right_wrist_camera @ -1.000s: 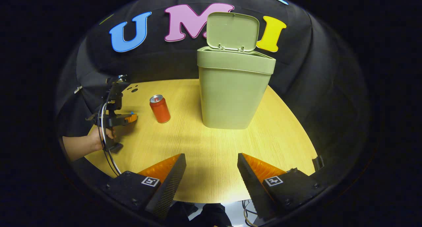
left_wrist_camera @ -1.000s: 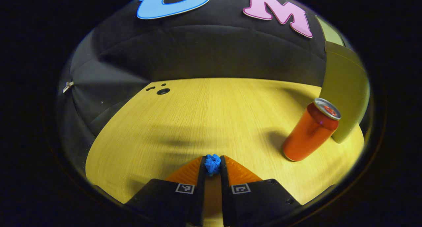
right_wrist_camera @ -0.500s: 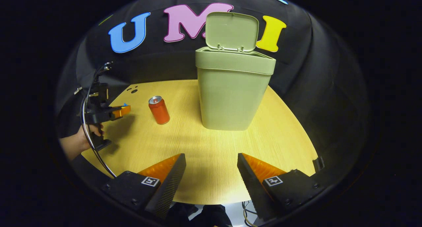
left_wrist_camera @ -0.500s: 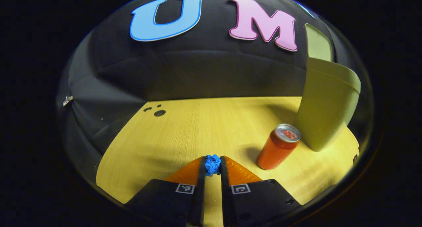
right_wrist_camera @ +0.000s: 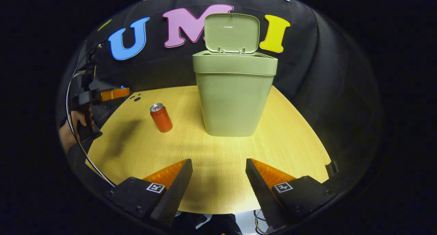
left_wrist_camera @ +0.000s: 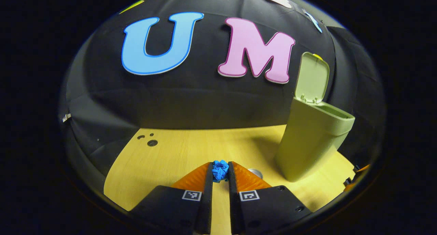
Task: Press the lid of the desktop garbage bin to open it, pick up the crumpled paper on the desktop and throw it into the bin, then pick up the pop can on the desktop and drop it into the bin, and finally close the garbage bin lid.
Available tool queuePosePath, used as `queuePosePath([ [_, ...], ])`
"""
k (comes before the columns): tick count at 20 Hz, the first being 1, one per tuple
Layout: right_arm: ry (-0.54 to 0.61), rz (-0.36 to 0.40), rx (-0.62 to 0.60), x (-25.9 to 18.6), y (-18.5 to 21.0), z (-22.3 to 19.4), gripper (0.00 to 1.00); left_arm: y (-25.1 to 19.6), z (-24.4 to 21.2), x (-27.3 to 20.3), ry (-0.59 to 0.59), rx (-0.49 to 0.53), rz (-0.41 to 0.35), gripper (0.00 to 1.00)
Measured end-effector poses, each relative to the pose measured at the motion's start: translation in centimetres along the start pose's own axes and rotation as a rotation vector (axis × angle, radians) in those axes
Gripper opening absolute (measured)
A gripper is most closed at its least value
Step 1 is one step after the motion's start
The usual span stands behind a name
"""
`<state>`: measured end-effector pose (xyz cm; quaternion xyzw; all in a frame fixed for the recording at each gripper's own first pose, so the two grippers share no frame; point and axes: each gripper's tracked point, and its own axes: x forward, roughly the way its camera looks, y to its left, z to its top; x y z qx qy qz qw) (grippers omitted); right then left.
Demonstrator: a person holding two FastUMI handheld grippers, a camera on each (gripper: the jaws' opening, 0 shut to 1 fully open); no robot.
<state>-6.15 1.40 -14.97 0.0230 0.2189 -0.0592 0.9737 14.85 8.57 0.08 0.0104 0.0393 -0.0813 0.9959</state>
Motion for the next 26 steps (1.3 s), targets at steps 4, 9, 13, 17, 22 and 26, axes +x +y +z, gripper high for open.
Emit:
queuePosePath([
  [4, -0.01, 0.031, 0.004, 0.7, -0.9, 0.7, 0.99, -3.5, 3.3, -0.4, -0.033, 0.002, -0.036, 0.26],
  [9, -0.013, 0.1, 0.003, 2.3, -1.9, 1.9, 0.98, -8.9, 6.9, -0.4, -0.072, 0.014, -0.084, 0.26],
  [13, 0.004, 0.169, -0.01, 3.4, -2.4, 1.6, 0.99, -14.2, 9.5, -0.2, -0.109, -0.004, -0.137, 0.25],
  [17, 0.009, 0.232, -0.045, 4.3, -3.0, 1.7, 1.0, -19.3, 10.5, 0.7, -0.116, -0.034, -0.199, 0.25],
  [22, 0.007, 0.274, -0.051, 4.9, -4.4, 2.2, 0.99, -24.1, 11.0, 2.1, -0.11, -0.029, -0.236, 0.26],
  [26, 0.0, 0.286, -0.071, 5.4, -5.4, 2.5, 0.99, -27.0, 10.7, 3.3, -0.092, -0.009, -0.257, 0.26],
])
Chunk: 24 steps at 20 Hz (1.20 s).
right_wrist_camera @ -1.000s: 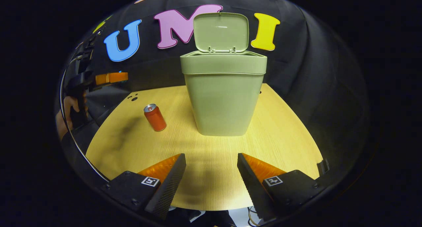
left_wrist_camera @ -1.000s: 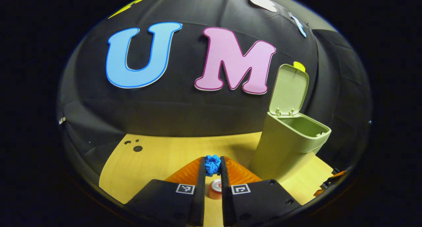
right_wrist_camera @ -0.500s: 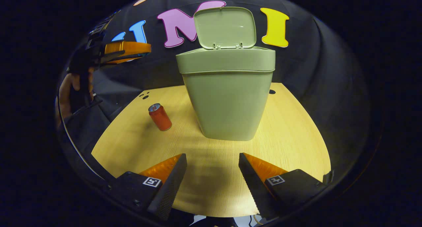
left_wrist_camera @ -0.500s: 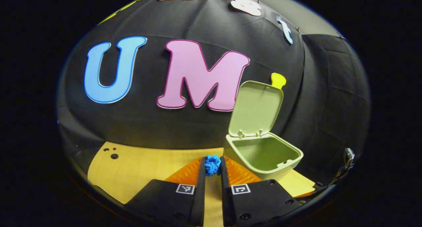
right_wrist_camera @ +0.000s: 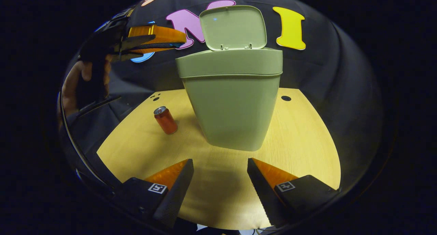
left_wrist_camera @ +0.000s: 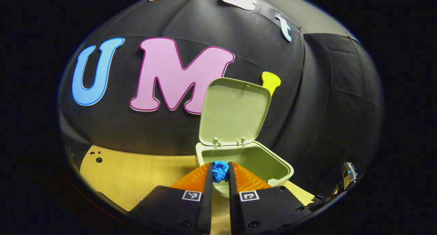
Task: Press the lid of the desktop garbage bin to open it, pick up the crumpled paper on the desktop and throw it into the bin, then pick up the pop can on the desktop and drop it into the bin, and finally close the garbage bin lid.
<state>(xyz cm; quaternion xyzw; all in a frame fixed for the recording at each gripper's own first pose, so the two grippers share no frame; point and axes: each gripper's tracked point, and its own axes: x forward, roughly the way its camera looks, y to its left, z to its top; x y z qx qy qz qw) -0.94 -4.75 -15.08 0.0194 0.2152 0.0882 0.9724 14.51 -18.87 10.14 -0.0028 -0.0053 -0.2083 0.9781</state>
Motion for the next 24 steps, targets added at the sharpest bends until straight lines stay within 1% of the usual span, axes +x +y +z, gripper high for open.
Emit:
queuePosePath([
  [3, 0.001, 0.017, 0.003, 0.4, -0.3, 0.1, 0.99, -1.0, -0.9, 1.0, 0.032, 0.019, -0.007, 0.27],
  [5, 0.002, 0.026, 0.005, 0.7, -0.3, 0.3, 0.99, -0.9, -1.1, 1.4, 0.039, 0.031, 0.005, 0.27],
  [6, 0.003, 0.032, 0.006, 0.7, -0.3, 0.3, 0.99, -0.9, -1.2, 1.6, 0.038, 0.032, 0.012, 0.24],
  [7, 0.003, 0.037, 0.006, 0.9, -0.2, 0.3, 0.99, -0.7, -1.2, 1.7, 0.037, 0.035, 0.02, 0.27],
  [9, 0.01, 0.047, -0.007, 1.1, 0.0, 0.1, 0.99, -0.5, -1.5, 2.0, 0.051, 0.053, 0.031, 0.38],
  [10, 0.015, 0.052, -0.014, 1.2, 0.2, -0.1, 0.99, -0.2, -1.8, 2.1, 0.063, 0.071, 0.048, 0.4],
  [11, 0.019, 0.057, -0.017, 1.4, 0.4, -0.1, 0.99, 0.2, -1.9, 2.2, 0.069, 0.086, 0.063, 0.43],
  [12, 0.02, 0.063, -0.019, 1.4, 0.7, -0.2, 0.99, 0.1, -2.0, 2.2, 0.071, 0.093, 0.061, 0.48],
  [15, 0.022, 0.075, -0.031, 1.6, 1.2, -0.3, 1.0, -0.2, -1.3, 1.9, 0.037, 0.085, 0.047, 0.76],
  [17, 0.019, 0.085, -0.032, 1.9, 1.6, -0.2, 0.99, 0.6, -0.7, 1.0, 0.008, 0.078, 0.076, 0.95],
  [19, 0.017, 0.087, -0.061, 2.4, 1.7, -0.2, 0.99, 1.9, -0.1, -0.8, -0.019, 0.088, 0.115, 0.96],
  [21, 0.023, 0.094, -0.094, 2.5, 2.0, -0.7, 0.99, 4.3, 0.1, -3.5, -0.039, 0.103, 0.191, 0.96],
  [24, 0.025, 0.117, -0.118, 2.7, 3.1, -1.0, 0.99, 9.1, -1.0, -8.4, -0.043, 0.073, 0.304, 0.96],
])
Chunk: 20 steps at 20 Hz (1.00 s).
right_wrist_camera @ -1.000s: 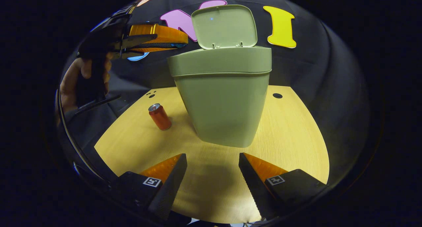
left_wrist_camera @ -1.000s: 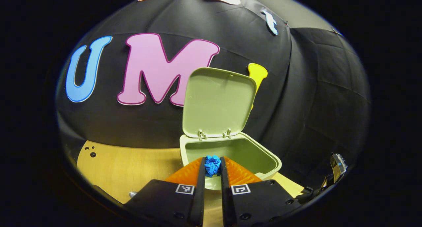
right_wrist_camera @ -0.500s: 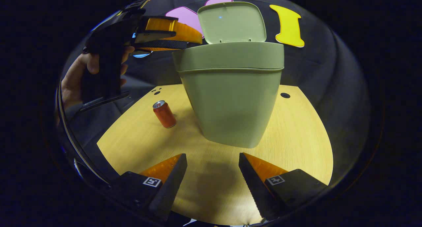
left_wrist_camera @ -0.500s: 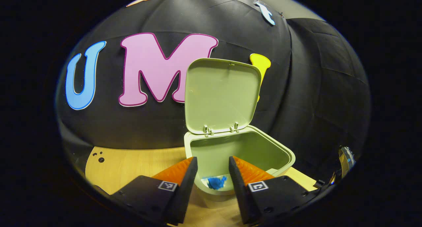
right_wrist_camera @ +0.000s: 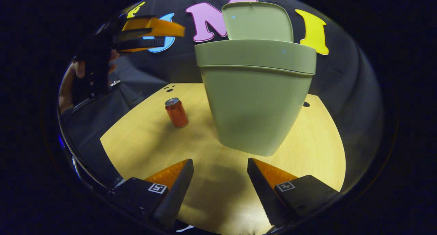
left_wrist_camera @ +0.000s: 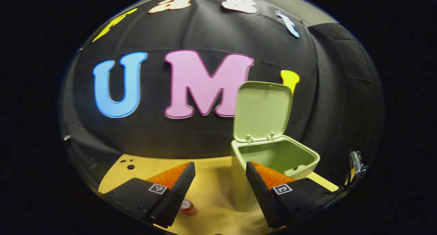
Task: Press the lid of the desktop garbage bin to open it, pick up the crumpled paper on the desktop and throw it into the bin, then pick up the pop can on the desktop and drop it into the bin, and finally close the garbage bin lid.
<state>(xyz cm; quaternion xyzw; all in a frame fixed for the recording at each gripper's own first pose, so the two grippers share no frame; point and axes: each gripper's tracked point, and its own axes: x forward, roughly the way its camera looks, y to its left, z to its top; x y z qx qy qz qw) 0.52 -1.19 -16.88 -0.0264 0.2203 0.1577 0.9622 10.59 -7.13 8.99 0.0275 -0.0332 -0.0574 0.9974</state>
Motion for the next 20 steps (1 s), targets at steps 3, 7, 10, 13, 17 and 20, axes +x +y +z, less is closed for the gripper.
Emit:
queuePosePath([
  [3, 0.011, 0.023, -0.006, 0.8, 1.4, -0.2, 0.99, 6.5, -2.5, -4.2, 0.029, -0.014, 0.146, 0.96],
  [7, 0.041, 0.061, -0.012, 2.6, 4.4, -0.3, 1.0, 12.4, -6.7, -8.9, 0.094, -0.086, 0.285, 0.96],
  [10, 0.053, 0.085, -0.037, 4.2, 7.1, 0.2, 0.99, 15.4, -8.6, -12.0, 0.114, -0.116, 0.349, 0.96],
  [13, 0.056, 0.103, -0.048, 6.0, 9.6, 1.2, 0.99, 17.6, -10.9, -14.5, 0.156, -0.126, 0.388, 0.96],
  [17, 0.043, 0.103, -0.075, 9.4, 12.1, 2.7, 0.99, 18.8, -13.4, -16.9, 0.198, -0.17, 0.4, 0.96],
  [20, 0.034, 0.103, -0.056, 12.0, 13.5, 3.9, 0.99, 19.6, -15.2, -18.2, 0.224, -0.204, 0.41, 0.96],
])
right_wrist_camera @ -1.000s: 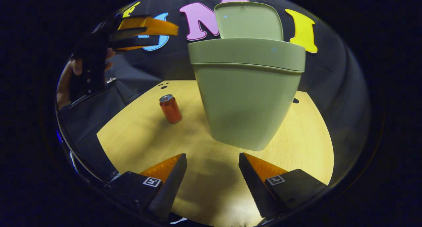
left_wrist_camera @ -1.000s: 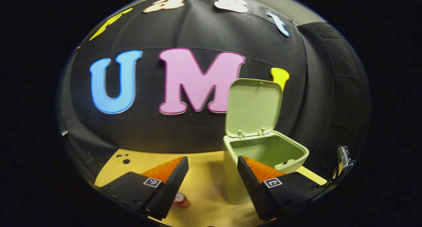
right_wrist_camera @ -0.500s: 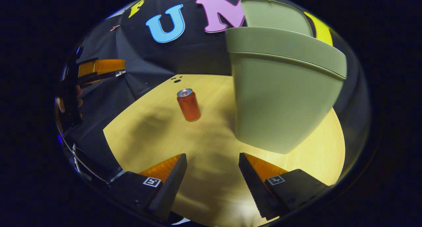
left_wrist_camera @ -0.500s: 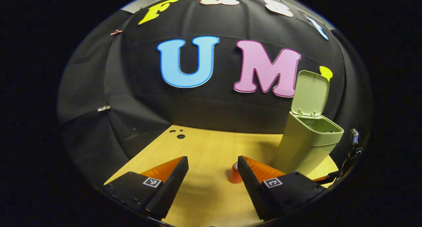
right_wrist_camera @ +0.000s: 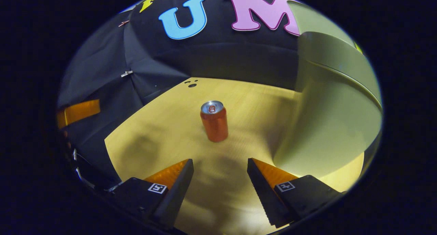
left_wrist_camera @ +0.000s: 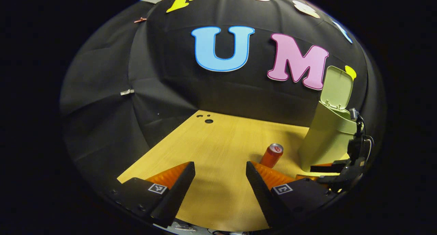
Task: Press the lid of the desktop garbage bin to open it, pick up the crumpled paper on the desktop and throw it into the bin, then pick up the pop can on the desktop and drop it into the bin, and finally close the garbage bin lid.
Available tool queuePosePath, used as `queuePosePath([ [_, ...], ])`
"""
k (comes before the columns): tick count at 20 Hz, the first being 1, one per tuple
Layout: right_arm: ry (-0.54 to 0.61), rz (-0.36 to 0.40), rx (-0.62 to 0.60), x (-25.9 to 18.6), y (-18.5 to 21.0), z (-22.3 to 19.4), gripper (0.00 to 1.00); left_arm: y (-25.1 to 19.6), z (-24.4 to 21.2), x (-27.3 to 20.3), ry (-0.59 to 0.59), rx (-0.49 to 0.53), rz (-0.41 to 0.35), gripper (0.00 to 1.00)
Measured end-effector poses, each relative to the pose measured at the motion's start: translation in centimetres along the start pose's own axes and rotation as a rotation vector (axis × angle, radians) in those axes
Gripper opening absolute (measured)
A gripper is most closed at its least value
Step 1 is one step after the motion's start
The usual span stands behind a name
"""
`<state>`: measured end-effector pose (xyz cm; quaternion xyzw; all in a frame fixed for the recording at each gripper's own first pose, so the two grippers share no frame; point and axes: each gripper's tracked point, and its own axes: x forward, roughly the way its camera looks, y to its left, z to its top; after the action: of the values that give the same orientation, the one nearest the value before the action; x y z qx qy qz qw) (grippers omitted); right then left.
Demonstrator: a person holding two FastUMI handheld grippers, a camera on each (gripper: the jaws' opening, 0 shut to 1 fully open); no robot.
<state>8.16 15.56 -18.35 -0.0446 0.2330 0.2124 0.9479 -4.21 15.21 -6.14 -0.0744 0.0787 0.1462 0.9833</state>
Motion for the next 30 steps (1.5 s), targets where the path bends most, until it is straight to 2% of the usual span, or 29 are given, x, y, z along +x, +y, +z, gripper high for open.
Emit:
queuePosePath([
  [6, 0.0, -0.011, 0.003, 5.2, 0.9, 1.9, 0.99, 1.8, -3.0, 0.5, 0.063, -0.111, 0.015, 0.96],
  [11, 0.007, -0.045, -0.031, 8.6, 0.7, 2.3, 0.99, 3.1, -3.8, 2.2, 0.084, -0.145, 0.021, 0.96],
  [14, 0.009, -0.072, -0.026, 10.2, 0.4, 2.5, 0.99, 3.9, -4.1, 3.3, 0.099, -0.154, 0.023, 0.99],
  [18, 0.01, -0.093, -0.001, 12.1, 0.2, 2.9, 0.99, 4.3, -4.6, 3.7, 0.115, -0.179, 0.014, 0.96],
  [24, -0.002, -0.118, 0.031, 14.1, 0.3, 3.9, 0.99, 4.8, -6.5, 2.8, 0.159, -0.155, 0.019, 0.96],
  [28, 0.01, -0.131, 0.0, 14.8, 0.3, 3.9, 0.99, 4.5, -6.7, 1.5, 0.166, -0.158, 0.007, 0.96],
  [30, 0.011, -0.142, -0.004, 14.7, 0.2, 4.3, 0.95, 4.5, -6.8, 1.4, 0.173, -0.148, 0.004, 0.96],
])
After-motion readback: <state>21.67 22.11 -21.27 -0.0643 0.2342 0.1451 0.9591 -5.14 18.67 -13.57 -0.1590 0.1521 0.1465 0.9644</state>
